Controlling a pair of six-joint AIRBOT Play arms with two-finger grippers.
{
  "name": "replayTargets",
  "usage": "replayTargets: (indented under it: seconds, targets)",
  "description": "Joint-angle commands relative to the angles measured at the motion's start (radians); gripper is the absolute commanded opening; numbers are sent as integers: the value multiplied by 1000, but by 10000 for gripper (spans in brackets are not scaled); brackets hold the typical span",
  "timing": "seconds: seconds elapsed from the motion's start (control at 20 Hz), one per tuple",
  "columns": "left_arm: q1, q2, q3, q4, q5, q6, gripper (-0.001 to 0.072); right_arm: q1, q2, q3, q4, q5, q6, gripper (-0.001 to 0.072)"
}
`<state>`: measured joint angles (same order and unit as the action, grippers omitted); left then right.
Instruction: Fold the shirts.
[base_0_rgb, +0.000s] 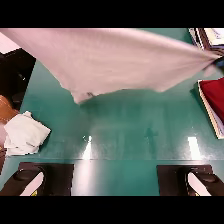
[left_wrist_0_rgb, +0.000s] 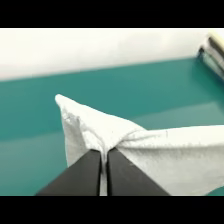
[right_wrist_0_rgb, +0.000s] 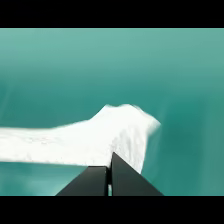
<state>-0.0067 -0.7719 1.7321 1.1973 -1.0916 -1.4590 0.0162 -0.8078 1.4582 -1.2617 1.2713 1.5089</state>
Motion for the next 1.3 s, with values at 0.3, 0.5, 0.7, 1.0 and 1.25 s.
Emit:
replayTargets:
  seconds: [0.3, 0.5, 0.7, 1.0, 1.25]
  targets:
    - [1, 8, 234, -4, -62, -34, 20, -133, 49, 197, -22, 255, -34, 9]
    - [1, -215, 187, -5, -218, -34, 21, -12, -72, 34, -24, 309, 27, 10]
    - [1, -494, 13, -5, -303, -33, 21, 90, -274, -160, -26, 254, 46, 10]
    - [1, -829, -142, -5, -72, 1, 22, 136, -620, -153, -21, 61, 42, 9]
    - [2, -850, -109, 26, -5, 1, 456, 136, -756, 63, -20, 60, 30, 83]
